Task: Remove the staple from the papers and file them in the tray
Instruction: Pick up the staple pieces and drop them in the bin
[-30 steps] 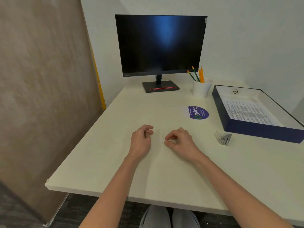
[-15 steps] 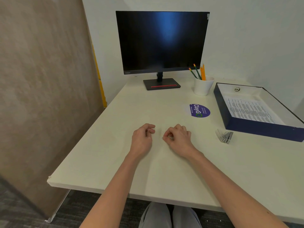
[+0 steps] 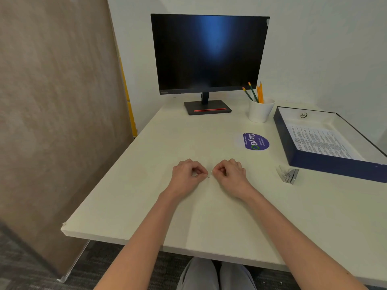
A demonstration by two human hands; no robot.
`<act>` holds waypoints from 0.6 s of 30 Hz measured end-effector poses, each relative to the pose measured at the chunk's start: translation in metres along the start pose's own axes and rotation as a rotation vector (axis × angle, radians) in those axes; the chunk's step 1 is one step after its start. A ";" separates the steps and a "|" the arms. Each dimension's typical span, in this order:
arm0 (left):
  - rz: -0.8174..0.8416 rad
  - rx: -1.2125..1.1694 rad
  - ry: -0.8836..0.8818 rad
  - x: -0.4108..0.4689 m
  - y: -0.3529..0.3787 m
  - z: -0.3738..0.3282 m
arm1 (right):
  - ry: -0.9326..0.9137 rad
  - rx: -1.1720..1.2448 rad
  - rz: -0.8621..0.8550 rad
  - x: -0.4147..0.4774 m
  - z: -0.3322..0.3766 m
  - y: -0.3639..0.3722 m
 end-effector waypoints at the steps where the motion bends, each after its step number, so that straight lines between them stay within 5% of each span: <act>1: 0.000 0.006 -0.002 0.001 0.000 0.000 | -0.001 0.002 -0.004 0.000 0.000 0.000; 18: 0.149 0.201 0.009 0.019 0.002 -0.006 | -0.014 0.028 -0.037 0.001 -0.004 -0.001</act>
Point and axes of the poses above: each hand's wrist, its own x-axis towards the middle knuckle, its own y-axis out of the palm, z = x × y, the point moved 7 cm from there along x, towards the middle knuckle, and after that the axes turned 8 degrees about z, right-handed, at the moved point
